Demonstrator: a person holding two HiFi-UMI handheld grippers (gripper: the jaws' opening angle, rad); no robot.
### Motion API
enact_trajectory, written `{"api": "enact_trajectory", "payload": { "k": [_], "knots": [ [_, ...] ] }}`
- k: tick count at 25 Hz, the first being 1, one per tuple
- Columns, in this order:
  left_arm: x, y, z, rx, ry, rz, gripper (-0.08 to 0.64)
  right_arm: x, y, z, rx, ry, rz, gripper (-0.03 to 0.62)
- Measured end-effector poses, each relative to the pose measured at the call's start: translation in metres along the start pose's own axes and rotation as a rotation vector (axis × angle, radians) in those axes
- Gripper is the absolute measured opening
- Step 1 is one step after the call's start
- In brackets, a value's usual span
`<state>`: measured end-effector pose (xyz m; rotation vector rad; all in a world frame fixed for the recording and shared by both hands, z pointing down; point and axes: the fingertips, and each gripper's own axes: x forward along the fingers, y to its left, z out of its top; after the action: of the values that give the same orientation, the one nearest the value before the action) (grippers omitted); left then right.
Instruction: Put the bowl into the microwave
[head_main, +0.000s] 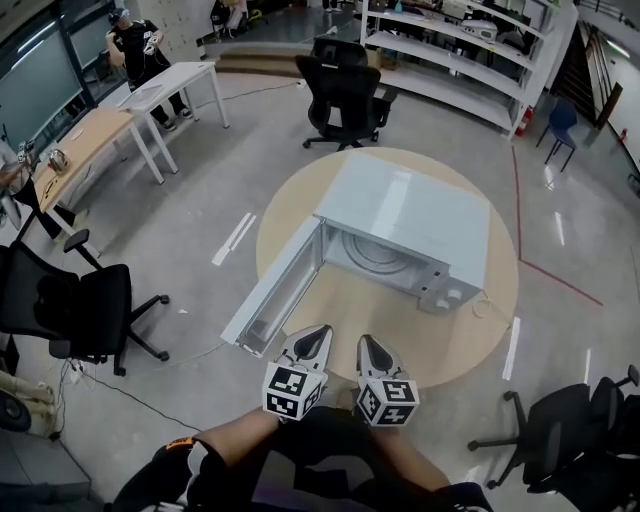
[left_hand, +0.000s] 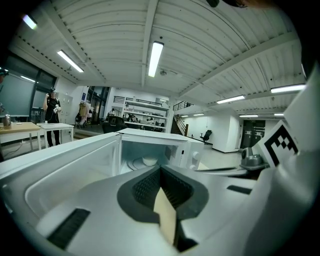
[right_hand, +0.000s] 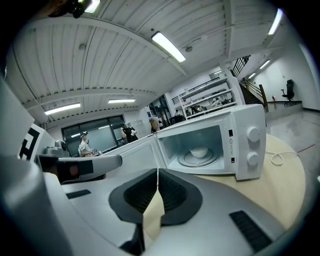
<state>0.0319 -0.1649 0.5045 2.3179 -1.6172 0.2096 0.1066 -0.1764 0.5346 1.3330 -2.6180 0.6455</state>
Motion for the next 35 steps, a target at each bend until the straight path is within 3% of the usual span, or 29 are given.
{"api": "enact_trajectory", "payload": {
  "k": [11,25,35],
  "knots": [
    [-0.1,0.003,-0.039,-0.041,-0.018,-0.059,0.046,-0.054,0.089,-0.056,-0.025,0.013,-0.054,0.025],
    [-0.198,0.006,-0.08,-0.037,-0.013,-0.093,0.046,-0.116,0.151,-0.103,-0.016,0.006,-0.146,0.025],
    [-0.223,0.006,-0.089,-0.01,-0.033,-0.126,0.046,-0.126,0.169,-0.121,-0.041,0.012,-0.158,0.025]
  ]
}}
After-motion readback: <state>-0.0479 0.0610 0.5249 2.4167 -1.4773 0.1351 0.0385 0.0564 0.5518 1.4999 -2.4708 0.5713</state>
